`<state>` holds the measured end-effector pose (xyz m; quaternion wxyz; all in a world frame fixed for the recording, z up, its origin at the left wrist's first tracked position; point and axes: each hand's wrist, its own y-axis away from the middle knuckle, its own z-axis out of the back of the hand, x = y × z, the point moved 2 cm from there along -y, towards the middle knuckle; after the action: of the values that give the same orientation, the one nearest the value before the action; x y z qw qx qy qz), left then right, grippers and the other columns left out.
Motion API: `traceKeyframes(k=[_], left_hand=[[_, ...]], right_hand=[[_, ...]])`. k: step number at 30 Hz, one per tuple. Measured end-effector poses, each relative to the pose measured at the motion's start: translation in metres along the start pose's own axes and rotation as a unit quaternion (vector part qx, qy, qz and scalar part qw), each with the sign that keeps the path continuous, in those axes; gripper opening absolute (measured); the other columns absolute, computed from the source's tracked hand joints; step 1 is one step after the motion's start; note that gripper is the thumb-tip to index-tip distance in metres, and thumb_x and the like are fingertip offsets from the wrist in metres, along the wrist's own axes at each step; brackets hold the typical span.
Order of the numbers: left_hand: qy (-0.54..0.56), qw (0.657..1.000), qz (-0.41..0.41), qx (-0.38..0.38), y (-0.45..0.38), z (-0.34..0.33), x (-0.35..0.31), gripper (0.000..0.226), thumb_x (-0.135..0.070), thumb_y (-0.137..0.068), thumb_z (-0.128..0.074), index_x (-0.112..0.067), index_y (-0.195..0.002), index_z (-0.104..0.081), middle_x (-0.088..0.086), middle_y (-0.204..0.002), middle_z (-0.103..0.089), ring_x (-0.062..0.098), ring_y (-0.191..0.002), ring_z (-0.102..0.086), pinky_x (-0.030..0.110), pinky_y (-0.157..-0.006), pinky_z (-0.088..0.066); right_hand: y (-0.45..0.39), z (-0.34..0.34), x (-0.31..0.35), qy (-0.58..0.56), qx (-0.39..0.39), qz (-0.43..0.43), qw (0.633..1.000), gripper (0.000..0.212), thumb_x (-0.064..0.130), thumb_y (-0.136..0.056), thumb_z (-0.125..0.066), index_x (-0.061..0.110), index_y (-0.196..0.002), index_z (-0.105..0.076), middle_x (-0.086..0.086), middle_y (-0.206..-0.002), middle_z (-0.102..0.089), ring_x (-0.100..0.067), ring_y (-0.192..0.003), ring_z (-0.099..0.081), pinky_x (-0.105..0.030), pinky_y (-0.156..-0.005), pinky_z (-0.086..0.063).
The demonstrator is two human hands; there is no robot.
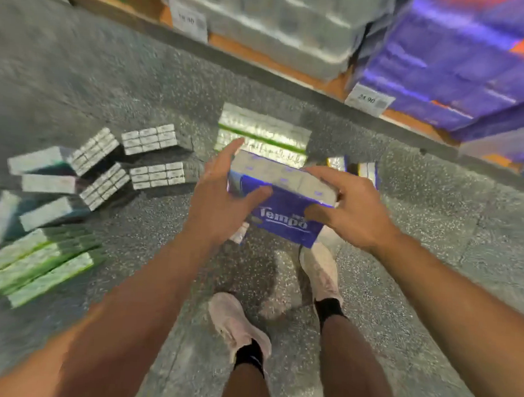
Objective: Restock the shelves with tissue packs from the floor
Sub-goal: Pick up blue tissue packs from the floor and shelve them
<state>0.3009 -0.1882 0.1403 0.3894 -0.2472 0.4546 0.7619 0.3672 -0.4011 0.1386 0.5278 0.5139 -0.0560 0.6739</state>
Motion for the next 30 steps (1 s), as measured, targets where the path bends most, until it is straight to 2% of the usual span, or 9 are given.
traceKeyframes(k=[5,7,12,16,18,21,25,28,30], left_hand=[[0.086,0.994,-0.054,-0.035,0.061,0.115,-0.108,0.06,-0.042,-0.069,-0.079,-0.031,-0.124,-0.056,-0.002,-0.119,-0.065,0.011,-0.1,-0.064,0.031,-0.089,-0.052],[0.099,0.99,-0.065,-0.072,0.09,0.161,-0.15,0.051,-0.031,-0.072,-0.081,-0.024,-0.117,-0.059,0.001,-0.112,-0.066,0.005,-0.09,-0.063,0.022,-0.083,-0.051],[0.097,0.971,-0.081,-0.201,0.171,0.272,-0.247,0.033,-0.022,-0.08,-0.078,-0.027,-0.107,-0.06,-0.022,-0.095,-0.062,-0.012,-0.073,-0.057,0.01,-0.073,-0.045],[0.098,0.944,-0.106,-0.298,0.235,0.354,-0.312,0.033,-0.028,-0.08,-0.078,-0.024,-0.108,-0.062,-0.01,-0.096,-0.065,0.004,-0.076,-0.056,0.022,-0.076,-0.046],[0.092,0.927,-0.125,-0.341,0.27,0.394,-0.344,0.037,-0.029,-0.081,-0.078,-0.021,-0.113,-0.061,-0.004,-0.102,-0.065,0.002,-0.076,-0.056,0.015,-0.073,-0.046],[0.082,0.896,-0.132,-0.416,0.337,0.449,-0.375,0.053,-0.036,-0.078,-0.08,-0.019,-0.122,-0.056,-0.002,-0.106,-0.063,0.008,-0.082,-0.057,0.006,-0.071,-0.043],[0.072,0.836,-0.128,-0.528,0.443,0.505,-0.387,0.079,-0.05,-0.058,-0.088,-0.034,-0.125,-0.047,-0.001,-0.114,-0.063,0.018,-0.097,-0.064,0.041,-0.089,-0.055],[0.042,0.791,-0.092,-0.604,0.531,0.523,-0.379,0.087,-0.042,-0.055,-0.092,-0.045,-0.125,-0.04,-0.009,-0.117,-0.06,0.016,-0.102,-0.064,0.043,-0.084,-0.057],[0.038,0.751,-0.074,-0.654,0.587,0.523,-0.364,0.088,-0.037,-0.056,-0.093,-0.046,-0.125,-0.039,-0.014,-0.112,-0.06,0.01,-0.096,-0.065,0.041,-0.078,-0.059]], right_hand=[[0.05,0.057,0.148,-0.099,-0.086,0.072,0.989,0.058,0.032,-0.064,-0.074,0.048,-0.119,-0.06,-0.004,-0.09,-0.071,-0.026,-0.076,-0.064,-0.045,-0.074,-0.055],[0.071,0.071,0.208,-0.115,-0.11,0.102,0.982,0.058,0.04,-0.063,-0.074,0.055,-0.116,-0.057,-0.008,-0.087,-0.071,-0.029,-0.075,-0.065,-0.047,-0.074,-0.055],[0.123,0.109,0.353,-0.108,-0.161,0.208,0.959,0.057,0.042,-0.072,-0.078,0.05,-0.123,-0.054,0.007,-0.099,-0.074,-0.011,-0.089,-0.071,-0.04,-0.082,-0.057],[0.159,0.134,0.463,-0.025,-0.097,0.306,0.947,0.095,0.048,-0.067,-0.08,0.052,-0.146,-0.027,0.009,-0.13,-0.063,-0.008,-0.113,-0.062,-0.033,-0.097,-0.049],[0.172,0.144,0.515,-0.021,-0.079,0.352,0.932,0.105,0.035,-0.066,-0.087,0.053,-0.147,-0.022,0.008,-0.132,-0.061,-0.009,-0.109,-0.064,-0.034,-0.097,-0.05],[0.193,0.151,0.591,-0.035,-0.063,0.444,0.893,0.103,0.023,-0.064,-0.09,0.045,-0.147,-0.033,0.006,-0.118,-0.068,-0.01,-0.098,-0.067,-0.033,-0.09,-0.053],[0.235,0.132,0.691,-0.084,0.028,0.526,0.846,0.096,0.023,-0.067,-0.09,0.043,-0.145,-0.037,0.01,-0.123,-0.062,-0.008,-0.097,-0.068,-0.017,-0.076,-0.054],[0.285,0.099,0.744,-0.107,0.099,0.589,0.795,0.092,0.037,-0.07,-0.086,0.045,-0.146,-0.034,0.02,-0.12,-0.061,-0.006,-0.102,-0.066,-0.035,-0.088,-0.057],[0.32,0.068,0.768,-0.124,0.142,0.621,0.76,0.088,0.04,-0.07,-0.084,0.042,-0.144,-0.036,0.011,-0.123,-0.062,-0.01,-0.101,-0.067,-0.035,-0.086,-0.058]])
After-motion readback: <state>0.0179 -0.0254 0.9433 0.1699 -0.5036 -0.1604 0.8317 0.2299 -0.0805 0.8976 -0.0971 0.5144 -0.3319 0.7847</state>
